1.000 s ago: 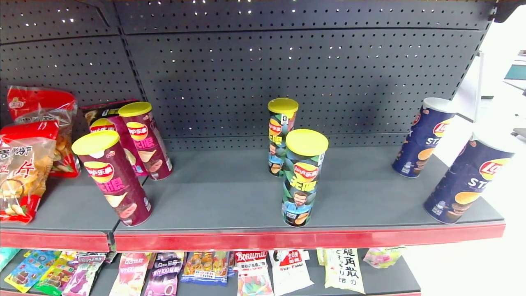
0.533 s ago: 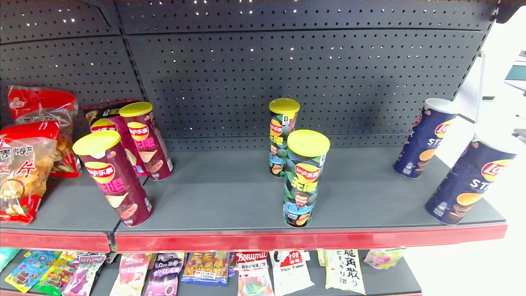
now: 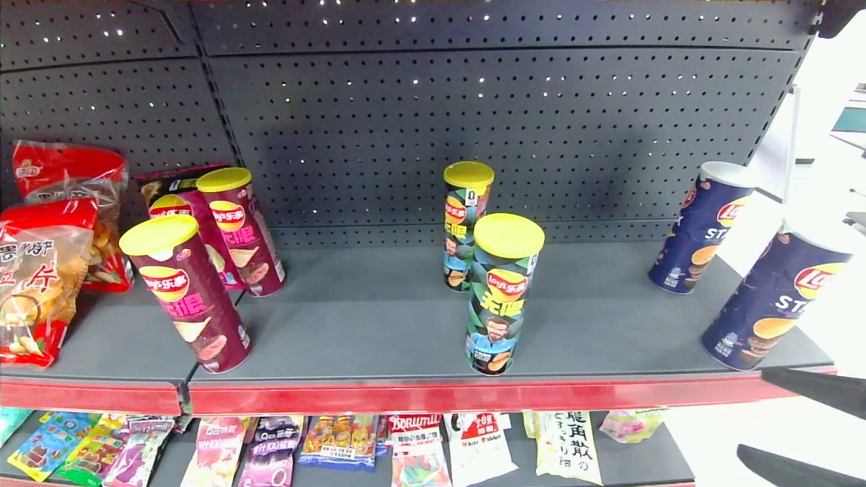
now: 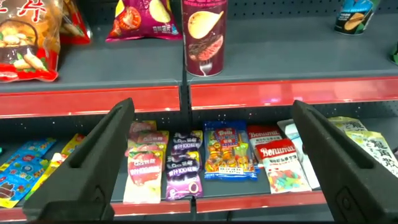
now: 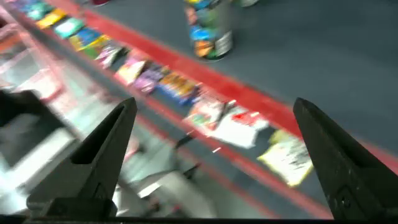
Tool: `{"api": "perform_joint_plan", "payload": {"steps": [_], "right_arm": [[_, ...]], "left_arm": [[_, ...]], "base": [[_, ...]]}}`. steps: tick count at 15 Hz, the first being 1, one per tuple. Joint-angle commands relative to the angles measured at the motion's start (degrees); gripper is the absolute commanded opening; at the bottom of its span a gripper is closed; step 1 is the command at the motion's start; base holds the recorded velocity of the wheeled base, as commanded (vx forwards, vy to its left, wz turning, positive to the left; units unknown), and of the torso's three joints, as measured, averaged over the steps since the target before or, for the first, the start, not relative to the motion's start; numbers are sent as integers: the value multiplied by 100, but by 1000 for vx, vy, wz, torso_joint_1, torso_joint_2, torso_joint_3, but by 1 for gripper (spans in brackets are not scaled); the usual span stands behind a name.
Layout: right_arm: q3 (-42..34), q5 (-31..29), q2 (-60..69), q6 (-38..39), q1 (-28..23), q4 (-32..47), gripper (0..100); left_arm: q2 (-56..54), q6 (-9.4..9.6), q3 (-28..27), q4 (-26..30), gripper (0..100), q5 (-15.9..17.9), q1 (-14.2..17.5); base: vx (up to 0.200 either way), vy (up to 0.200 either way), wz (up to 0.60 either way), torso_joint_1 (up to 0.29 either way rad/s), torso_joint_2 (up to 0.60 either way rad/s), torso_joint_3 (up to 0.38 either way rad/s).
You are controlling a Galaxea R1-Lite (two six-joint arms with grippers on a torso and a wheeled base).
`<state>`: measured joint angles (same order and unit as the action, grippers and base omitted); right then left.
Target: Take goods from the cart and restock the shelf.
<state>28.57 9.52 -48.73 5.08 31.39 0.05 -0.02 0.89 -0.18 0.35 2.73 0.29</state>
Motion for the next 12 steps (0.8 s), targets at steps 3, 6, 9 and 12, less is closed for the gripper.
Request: {"api": "perform_joint_plan", "payload": {"steps": [3, 6, 9, 12], "right_arm": [[315, -3, -1605, 573, 623, -286, 100], [324, -12, -2211, 581, 614, -453, 100], [315, -275, -3143, 599, 614, -1104, 100], [474, -293, -3758, 599, 579, -1271, 100]], "left_arm": [[2, -1, 1, 0, 100, -1, 6], [2, -1, 1, 0, 100, -1, 6], [2, -1, 1, 0, 100, -1, 6], [2, -1, 1, 0, 100, -1, -3]], "base": [[0, 0, 0, 0, 0, 0], [0, 0, 0, 0, 0, 0], [0, 0, 0, 0, 0, 0], [0, 0, 0, 0, 0, 0]]}}
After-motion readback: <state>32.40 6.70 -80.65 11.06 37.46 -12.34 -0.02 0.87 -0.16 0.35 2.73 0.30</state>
